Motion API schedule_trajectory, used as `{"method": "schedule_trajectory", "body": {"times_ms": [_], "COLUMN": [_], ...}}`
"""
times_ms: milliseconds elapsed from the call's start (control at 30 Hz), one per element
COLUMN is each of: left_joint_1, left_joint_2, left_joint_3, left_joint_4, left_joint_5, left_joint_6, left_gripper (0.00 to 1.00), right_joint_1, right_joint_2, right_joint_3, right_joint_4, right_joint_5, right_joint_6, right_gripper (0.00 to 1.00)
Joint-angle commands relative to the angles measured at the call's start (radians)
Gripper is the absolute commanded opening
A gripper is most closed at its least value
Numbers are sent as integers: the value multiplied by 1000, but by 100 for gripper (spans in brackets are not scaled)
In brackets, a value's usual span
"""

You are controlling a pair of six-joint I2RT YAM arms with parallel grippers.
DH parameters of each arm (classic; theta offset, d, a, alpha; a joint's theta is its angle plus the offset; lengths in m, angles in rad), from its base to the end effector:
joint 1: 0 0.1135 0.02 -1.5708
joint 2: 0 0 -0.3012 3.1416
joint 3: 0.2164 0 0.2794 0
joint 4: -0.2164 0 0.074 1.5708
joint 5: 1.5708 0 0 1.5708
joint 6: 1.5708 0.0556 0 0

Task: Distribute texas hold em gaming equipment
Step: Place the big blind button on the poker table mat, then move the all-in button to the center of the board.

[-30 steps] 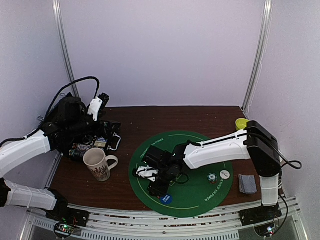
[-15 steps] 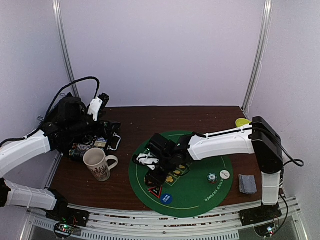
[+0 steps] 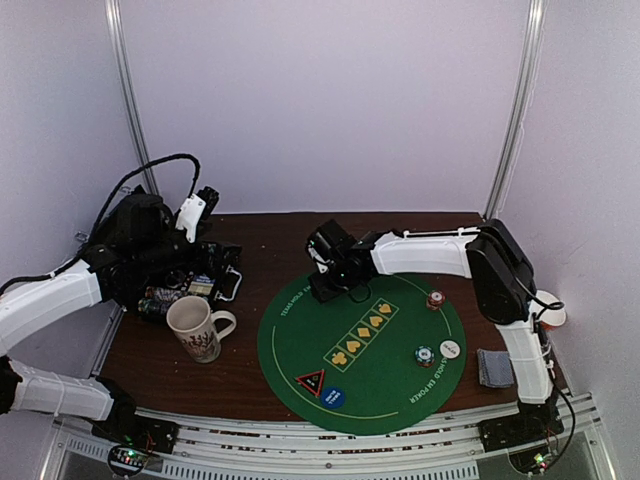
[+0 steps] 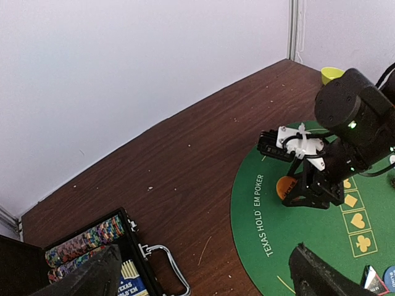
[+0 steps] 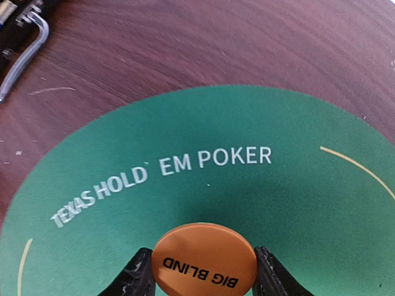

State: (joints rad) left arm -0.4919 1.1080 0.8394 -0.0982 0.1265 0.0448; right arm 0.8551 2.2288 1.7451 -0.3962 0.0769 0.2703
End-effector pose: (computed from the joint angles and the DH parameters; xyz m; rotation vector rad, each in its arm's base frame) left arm 0.2480 -0.1408 0.3221 0.6006 1.8631 -0.4187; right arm 0.3681 0.4169 0.1783 -0.6844 2.3933 0.3969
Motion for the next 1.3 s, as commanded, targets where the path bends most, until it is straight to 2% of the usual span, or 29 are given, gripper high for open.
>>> {"method": "schedule_trajectory", "body": {"times_ms": [0, 133, 433, 567, 667, 733, 867, 967, 1267], "left_joint_1": [4, 3, 4, 3, 3, 3, 4, 3, 4], "left_joint_2": [8, 6, 0, -1, 0, 0, 1, 1, -11], "left_joint_3": [-6, -8, -10, -10, -11, -10, -9, -8, -11], "left_joint_4": [34, 34, 32, 32, 32, 32, 32, 31, 31], "left_joint_5": [-4, -7, -10, -10, -9, -9, -9, -7, -6], "left_joint_6": [14, 16, 18, 20, 19, 21, 20, 21, 21], "left_gripper": [98, 98, 98, 98, 98, 98, 98, 98, 98], "right_joint_1": [-1, -2, -2, -1, 14, 46, 84, 128, 232], "right_joint_2": [57, 88, 58, -81, -230, -316, -402, -426, -299], "right_joint_3": [64, 109, 169, 50, -115, -235, -401, -498, -498], "right_joint_4": [-60, -97, -155, -147, -102, -84, -74, 11, 37], "right_joint_5": [62, 61, 52, 28, -110, -125, -311, -391, -443], "right_joint_6": [29, 25, -3, -3, -63, -83, -11, 60, 162], "right_gripper": [52, 67, 76, 76, 75, 72, 69, 69, 57]}}
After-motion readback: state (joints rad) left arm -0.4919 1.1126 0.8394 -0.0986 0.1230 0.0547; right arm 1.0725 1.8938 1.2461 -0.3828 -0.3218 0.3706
